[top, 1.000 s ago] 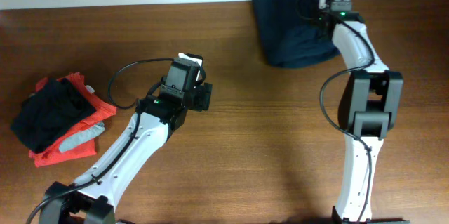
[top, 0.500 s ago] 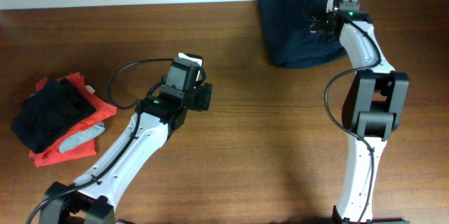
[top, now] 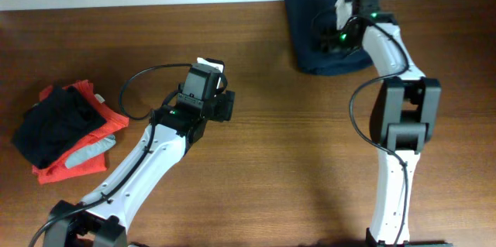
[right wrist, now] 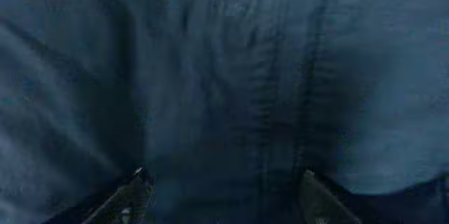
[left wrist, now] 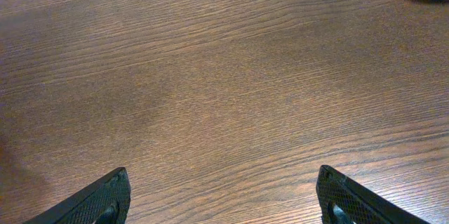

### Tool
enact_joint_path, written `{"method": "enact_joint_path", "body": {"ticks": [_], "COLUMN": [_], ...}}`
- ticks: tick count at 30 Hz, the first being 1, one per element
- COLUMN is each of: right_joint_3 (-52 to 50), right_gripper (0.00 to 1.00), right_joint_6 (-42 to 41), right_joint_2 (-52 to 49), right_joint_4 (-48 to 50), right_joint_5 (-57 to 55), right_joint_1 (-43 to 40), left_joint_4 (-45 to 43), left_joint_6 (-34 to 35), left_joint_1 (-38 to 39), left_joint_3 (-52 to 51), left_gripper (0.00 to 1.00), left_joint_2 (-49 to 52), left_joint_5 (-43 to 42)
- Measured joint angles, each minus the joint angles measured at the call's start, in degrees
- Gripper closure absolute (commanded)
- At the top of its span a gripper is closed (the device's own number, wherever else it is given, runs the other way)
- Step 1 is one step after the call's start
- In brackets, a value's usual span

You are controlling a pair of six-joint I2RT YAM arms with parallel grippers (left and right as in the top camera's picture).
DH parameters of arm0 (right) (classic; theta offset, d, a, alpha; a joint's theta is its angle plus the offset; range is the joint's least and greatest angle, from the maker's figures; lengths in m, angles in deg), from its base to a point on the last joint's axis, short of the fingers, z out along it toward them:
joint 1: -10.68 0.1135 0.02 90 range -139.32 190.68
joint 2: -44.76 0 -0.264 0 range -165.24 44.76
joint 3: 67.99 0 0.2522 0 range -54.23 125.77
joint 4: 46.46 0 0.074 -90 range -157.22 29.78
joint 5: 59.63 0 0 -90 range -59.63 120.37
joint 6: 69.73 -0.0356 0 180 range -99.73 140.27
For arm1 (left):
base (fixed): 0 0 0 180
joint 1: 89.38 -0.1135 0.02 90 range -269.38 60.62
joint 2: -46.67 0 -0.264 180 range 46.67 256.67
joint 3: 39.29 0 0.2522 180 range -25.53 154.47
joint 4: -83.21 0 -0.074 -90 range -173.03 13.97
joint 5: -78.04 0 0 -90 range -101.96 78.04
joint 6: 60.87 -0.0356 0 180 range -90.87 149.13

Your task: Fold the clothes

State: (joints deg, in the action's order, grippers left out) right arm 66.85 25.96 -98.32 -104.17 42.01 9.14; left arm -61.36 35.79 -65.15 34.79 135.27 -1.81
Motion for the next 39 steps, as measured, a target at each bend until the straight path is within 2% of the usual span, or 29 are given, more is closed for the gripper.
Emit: {"method": "enact_joint_path", "body": {"ticks": [3,10,16,21,24,30,31,36,37,39], "right_joint_3": [0.87,2.25,1.6,0.61,0.5,-0.15,-0.26,-0.37,-0.24,-0.02], "right_gripper": [0.21,0.21,0.22,0.18,0.17,0.04,0.01,0.0,0.09,0.41], "right_joint_6": [0.81,3.98,5.84,6.6,6.32,4.52,4.22,0.59,0.28,-0.22], "right_joint_2": [-0.02,0.92,0.96,0.68,0.74,4.85,6.34,20.15,22.47,25.77], "right_joint_4": [-4.13,-22.75,-38.91,-46.1,-48.06,-48.02,-47.98,-44.17,-43.06,-41.46], "right_joint_5": [0.28,0.28,0.66,1.73,2.08,2.19,2.14,-1.31,-1.73,-2.23], "right_joint_1": [0.39,3.58,10.62,16.85,20.22,21.16,21.05,19.15,18.21,14.99], "left_joint_4": [-0.02,-0.02,0.0,0.0,0.04,0.15,0.15,0.04,0.11,0.24], "left_joint_6": [0.0,0.0,0.02,0.0,0.0,-0.44,-1.09,-4.31,-4.39,-4.72], "left_joint_1": [0.0,0.0,0.0,0.0,-0.5,-3.45,-3.72,-3.8,-3.8,-3.8], "left_joint_3": [0.0,0.0,0.0,0.0,0.0,0.0,0.0,0.02,0.04,0.07], "left_gripper": [0.15,0.16,0.15,0.16,0.15,0.13,0.13,0.13,0.13,0.13], "left_joint_2": [0.0,0.0,0.0,0.0,0.0,0.0,0.0,0.0,0.0,0.0], "left_joint_5": [0.0,0.0,0.0,0.0,0.0,-0.94,-1.64,-4.9,-5.68,-9.07]}}
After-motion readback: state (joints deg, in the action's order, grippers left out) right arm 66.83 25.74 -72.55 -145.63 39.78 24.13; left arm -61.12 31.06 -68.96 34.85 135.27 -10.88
